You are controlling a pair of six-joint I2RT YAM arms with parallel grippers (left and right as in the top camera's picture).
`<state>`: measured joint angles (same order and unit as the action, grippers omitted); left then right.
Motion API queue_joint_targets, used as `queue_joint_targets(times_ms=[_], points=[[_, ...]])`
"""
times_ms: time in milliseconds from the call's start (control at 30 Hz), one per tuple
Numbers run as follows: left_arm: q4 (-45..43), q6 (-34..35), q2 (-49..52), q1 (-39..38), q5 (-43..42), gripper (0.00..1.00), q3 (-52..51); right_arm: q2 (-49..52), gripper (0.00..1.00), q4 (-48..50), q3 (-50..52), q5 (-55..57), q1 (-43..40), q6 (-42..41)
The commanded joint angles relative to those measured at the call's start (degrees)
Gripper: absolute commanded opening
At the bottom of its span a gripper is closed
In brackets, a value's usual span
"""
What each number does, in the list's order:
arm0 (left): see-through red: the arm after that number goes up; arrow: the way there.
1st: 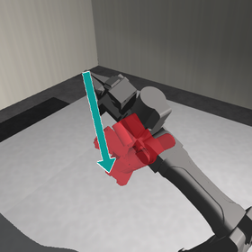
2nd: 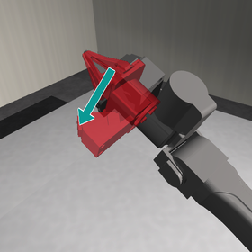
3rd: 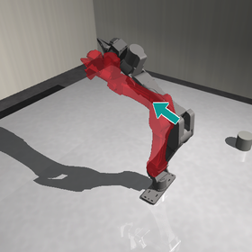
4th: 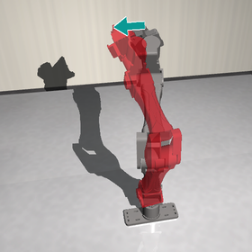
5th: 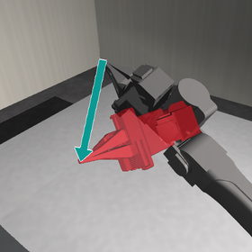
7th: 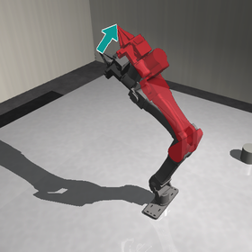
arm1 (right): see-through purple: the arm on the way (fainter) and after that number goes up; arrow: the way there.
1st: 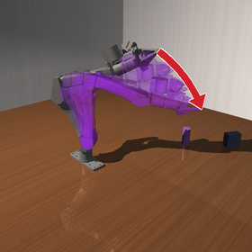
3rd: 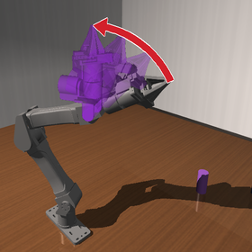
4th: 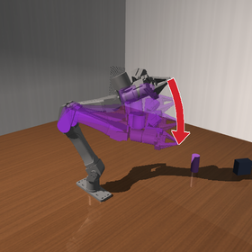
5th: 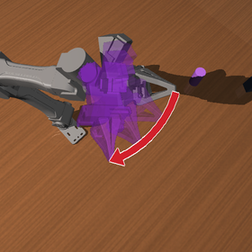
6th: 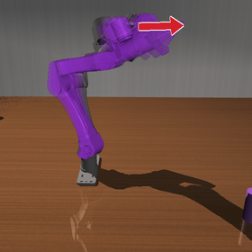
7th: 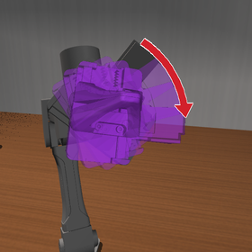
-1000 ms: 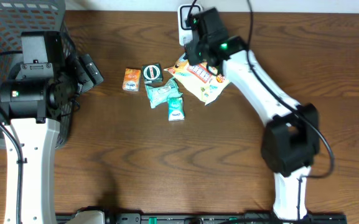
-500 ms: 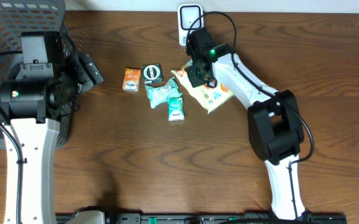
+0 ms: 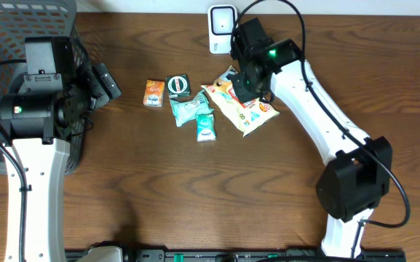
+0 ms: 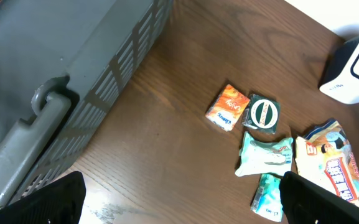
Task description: Scan the item barcode
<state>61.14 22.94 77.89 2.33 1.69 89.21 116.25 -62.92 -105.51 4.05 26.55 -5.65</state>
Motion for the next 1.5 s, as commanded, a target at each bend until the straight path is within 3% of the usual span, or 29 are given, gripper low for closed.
queue_joint_targets(times_ms=[0,233,567,867,967,1100,1267,1467], points=[[0.11,0.5,-0.33,0.28,0.31,0.98,0.0,4.09,0.01,0.72,3.58,1.9,0.22,-0.31],[0.11,0.5,-0.33,0.28,0.31,0.98,0.0,8.59,0.01,5.81,12.72,3.72,-0.33,-4.0],[0.11,0.5,-0.33,0.28,0.31,0.98,0.0,0.04,0.01,-7.37,11.37,6.54,-0.42,-5.44],[0.11,0.5,-0.33,0.28,0.31,0.98,0.0,-8.72,0.01,13.35,11.02,3.72,0.46,-5.46],[0.11,0.5,-0.33,0.28,0.31,0.98,0.0,-8.2,0.11,19.41,11.06,3.21,0.5,-5.46],[0.09,0.5,-0.33,0.28,0.31,0.98,0.0,-8.02,0.05,20.22,11.06,-2.71,0.57,-5.46],[0.11,0.5,-0.33,0.28,0.31,0.98,0.0,-8.0,0.09,18.56,11.15,-4.72,0.57,-5.49],[0.11,0.5,-0.33,0.28,0.31,0.98,0.0,-8.0,0.02,16.9,11.15,-6.14,0.55,-5.46]])
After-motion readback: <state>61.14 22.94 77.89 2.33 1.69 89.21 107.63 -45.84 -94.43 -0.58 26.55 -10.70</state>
